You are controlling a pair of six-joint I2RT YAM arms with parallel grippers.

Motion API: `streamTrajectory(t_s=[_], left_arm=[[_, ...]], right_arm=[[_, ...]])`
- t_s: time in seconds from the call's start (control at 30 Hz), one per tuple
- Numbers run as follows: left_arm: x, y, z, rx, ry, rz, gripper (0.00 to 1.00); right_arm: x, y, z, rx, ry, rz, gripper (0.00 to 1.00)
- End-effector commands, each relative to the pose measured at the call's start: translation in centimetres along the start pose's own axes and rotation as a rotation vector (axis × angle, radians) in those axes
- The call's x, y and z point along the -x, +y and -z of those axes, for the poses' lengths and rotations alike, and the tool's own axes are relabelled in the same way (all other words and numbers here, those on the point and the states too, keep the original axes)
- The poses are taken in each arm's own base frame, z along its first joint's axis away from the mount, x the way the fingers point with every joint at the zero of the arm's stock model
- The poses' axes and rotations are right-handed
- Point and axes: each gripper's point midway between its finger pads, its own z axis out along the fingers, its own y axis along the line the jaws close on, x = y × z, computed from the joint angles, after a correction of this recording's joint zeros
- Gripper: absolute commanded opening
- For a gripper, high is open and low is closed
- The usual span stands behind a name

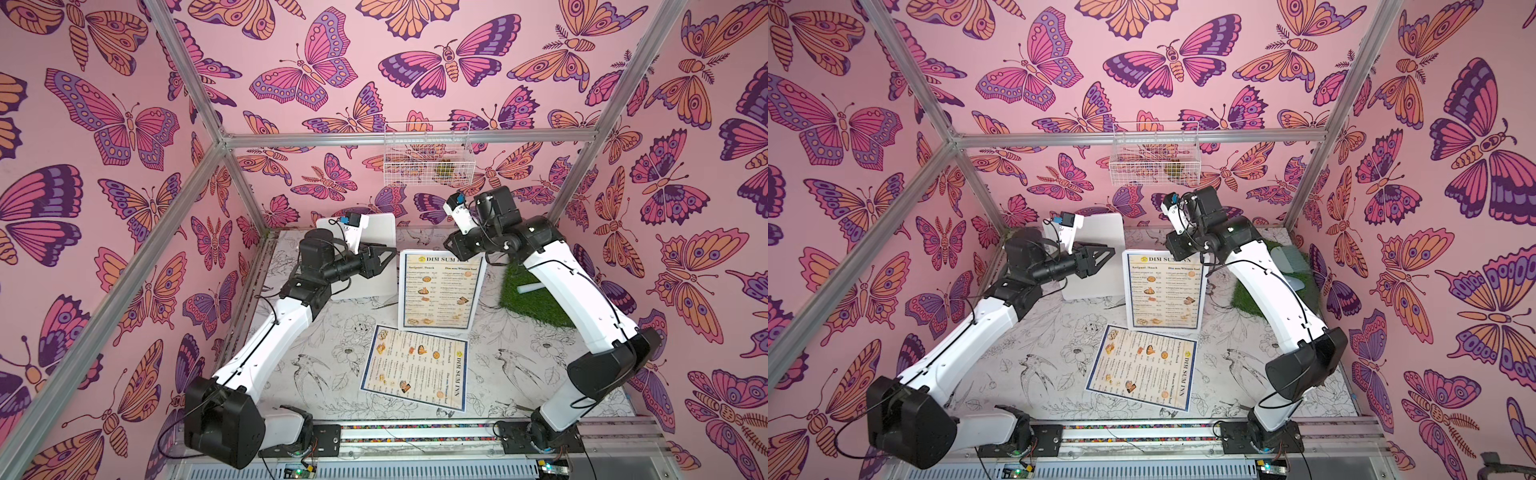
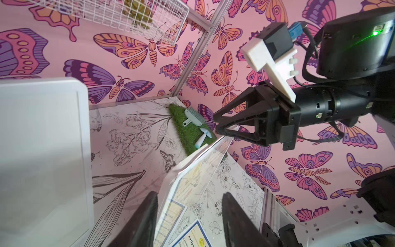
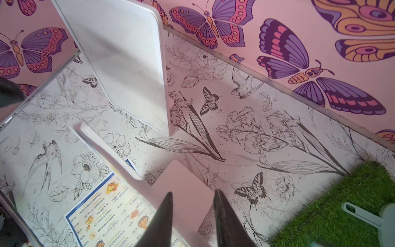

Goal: Insert the menus into the narrow rack
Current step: Insert the menu into the narrow rack, then move the narrow rack to the center of the board.

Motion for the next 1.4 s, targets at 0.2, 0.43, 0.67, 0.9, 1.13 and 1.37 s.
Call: streamTrajectory(t_s=[0.2,0.43,0.67,0.9,1.13,1.37], left_arm=[[-3.6,1.6,-0.1,0.058,0.065,0.025,0.56],[-4.5,0.2,1.5,0.079,0.047,-0.008,0.72],[-7.9,-0.2,1.1,0.059,0.126,-0.008,0.75],[-13.4,0.3,-1.9,0.142,0.242,-0.049,0.76],[-17.8,3.1,-4.0,0.246,0.304,-0.027,0.72],[-21.3,5.4,-4.6,0.313,0.366,-0.023,0.54]], right_arm=[[1.1,-0.1,1.5,-0.028,-0.054,0.008,0.39],[4.3,-3.8,7.3,-0.173,-0.198,-0.04,0.72],[-3.4,-4.0,9.8,-0.214,-0.193,-0.148,0.86],[-13.7,-2.4,8.5,-0.145,-0.211,-0.357,0.91],[-15.4,-3.0,3.1,-0.017,-0.299,-0.401,0.94],[-15.7,-4.3,0.6,0.047,-0.338,-0.437,0.89]])
